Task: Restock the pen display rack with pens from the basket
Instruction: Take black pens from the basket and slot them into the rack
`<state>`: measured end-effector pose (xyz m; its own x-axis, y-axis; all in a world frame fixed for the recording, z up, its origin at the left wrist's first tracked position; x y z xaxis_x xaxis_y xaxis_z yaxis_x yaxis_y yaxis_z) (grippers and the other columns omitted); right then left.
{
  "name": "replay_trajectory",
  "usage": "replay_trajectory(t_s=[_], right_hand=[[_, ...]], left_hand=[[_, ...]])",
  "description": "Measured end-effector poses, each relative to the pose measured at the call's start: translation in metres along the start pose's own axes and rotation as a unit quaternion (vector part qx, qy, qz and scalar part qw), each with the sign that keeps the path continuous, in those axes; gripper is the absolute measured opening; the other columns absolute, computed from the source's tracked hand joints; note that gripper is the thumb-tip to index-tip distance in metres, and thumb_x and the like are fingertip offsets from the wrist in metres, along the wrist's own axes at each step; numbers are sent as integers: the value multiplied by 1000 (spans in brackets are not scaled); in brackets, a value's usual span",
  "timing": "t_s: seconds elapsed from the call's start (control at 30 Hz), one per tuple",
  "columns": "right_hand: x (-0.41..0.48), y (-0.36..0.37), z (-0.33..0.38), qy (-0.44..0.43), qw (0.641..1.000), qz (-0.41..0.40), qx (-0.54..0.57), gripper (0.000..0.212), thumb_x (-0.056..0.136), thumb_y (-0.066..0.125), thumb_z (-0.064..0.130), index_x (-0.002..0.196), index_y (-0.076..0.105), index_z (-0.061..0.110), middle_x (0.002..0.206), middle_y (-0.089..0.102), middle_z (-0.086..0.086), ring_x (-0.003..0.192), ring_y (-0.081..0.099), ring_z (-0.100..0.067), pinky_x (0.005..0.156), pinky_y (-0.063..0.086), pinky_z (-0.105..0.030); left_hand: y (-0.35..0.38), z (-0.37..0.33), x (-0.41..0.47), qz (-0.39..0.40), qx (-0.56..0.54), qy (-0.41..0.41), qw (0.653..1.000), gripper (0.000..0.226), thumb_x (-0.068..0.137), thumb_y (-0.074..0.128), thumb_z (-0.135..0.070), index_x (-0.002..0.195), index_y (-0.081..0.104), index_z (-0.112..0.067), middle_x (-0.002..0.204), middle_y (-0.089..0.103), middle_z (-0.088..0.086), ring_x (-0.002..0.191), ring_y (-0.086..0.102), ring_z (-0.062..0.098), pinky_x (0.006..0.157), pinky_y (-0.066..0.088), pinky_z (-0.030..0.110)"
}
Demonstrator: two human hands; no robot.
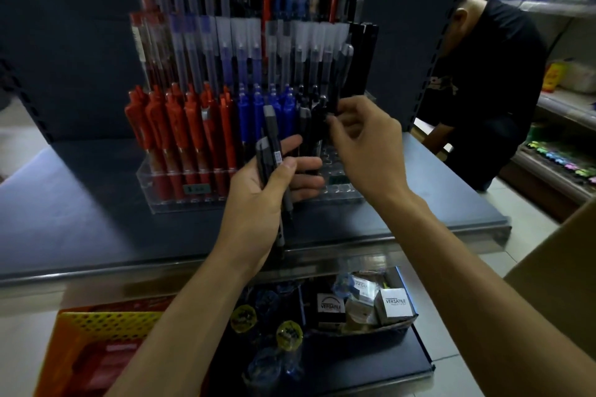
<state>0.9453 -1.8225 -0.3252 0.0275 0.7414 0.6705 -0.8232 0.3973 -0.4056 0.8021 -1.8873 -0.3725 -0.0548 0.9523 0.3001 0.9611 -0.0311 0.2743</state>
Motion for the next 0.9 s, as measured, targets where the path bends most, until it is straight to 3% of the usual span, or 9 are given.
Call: replay_trajectory(t_s=[0.1,0.27,0.33,0.4,0.53,0.63,0.8,0.9], right_hand=[[2,-6,-1,12,1000,-11,-10,14,91,65,25,101,67,16,79,66,9,73,63,-6,73,56,-32],[-5,6,-6,17,993,80,-86,14,85,66,27,97,70,22,78,65,13,83,65,-14,81,53,-41],[-8,6,-5,11,987,77,-138,13,84,65,30,95,70,24,91,67,7,98,58,-22,90,42,-38],[-10,4,-8,44,979,77,-186,14,86,65,36,96,70,27,103,58,3,108,49,-25,89,30,-35],[-6,3,-11,125,966,123,-190,11,89,61,40,89,70,33,99,59,6,117,44,-28,85,23,-35],[-2,2,-7,135,960,154,-193,15,89,57,43,83,67,34,87,63,10,114,51,-28,84,22,-36],[-5,-4,6,90,975,62,-191,18,92,58,45,90,68,30,79,65,9,94,63,-21,83,24,-32],[-6,-2,7,89,975,74,-191,17,93,58,42,93,69,29,77,63,10,93,63,-21,83,27,-33]], left_hand=[[0,0,0,-2,-7,2,1000,25,101,42,-11,120,57,-18,97,74,5,88,71,19,76,56,25],[0,1,0,-2,-12,2,1000,25,101,42,-12,120,57,-18,97,74,5,89,71,20,77,57,27],[-1,2,0,-1,-12,3,1000,25,102,41,-12,120,57,-18,95,75,4,87,71,20,76,57,27],[0,1,-1,4,-6,3,1000,25,102,41,-12,121,56,-17,92,74,3,84,70,19,76,57,28],[1,0,-4,16,-8,0,1000,26,102,40,-13,122,56,-14,89,73,3,79,69,20,76,57,30],[-1,-3,-5,16,-12,-5,1000,25,102,40,-12,120,57,-15,86,72,3,76,68,18,73,56,27],[-2,-3,-7,29,-11,-16,999,25,102,40,-13,121,57,-14,86,72,2,77,68,17,75,57,29],[-1,-3,-9,35,-9,-23,999,26,102,40,-13,122,57,-12,87,72,2,77,68,17,76,57,30]])
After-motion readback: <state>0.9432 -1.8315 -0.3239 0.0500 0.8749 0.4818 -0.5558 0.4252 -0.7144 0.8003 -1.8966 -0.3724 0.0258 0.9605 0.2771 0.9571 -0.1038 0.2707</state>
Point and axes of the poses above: each hand's wrist, its own x-axis towards the middle knuckle, its own y-axis out of the palm, z = x × y, the point moved 6 cm from there along x, towards the middle knuckle
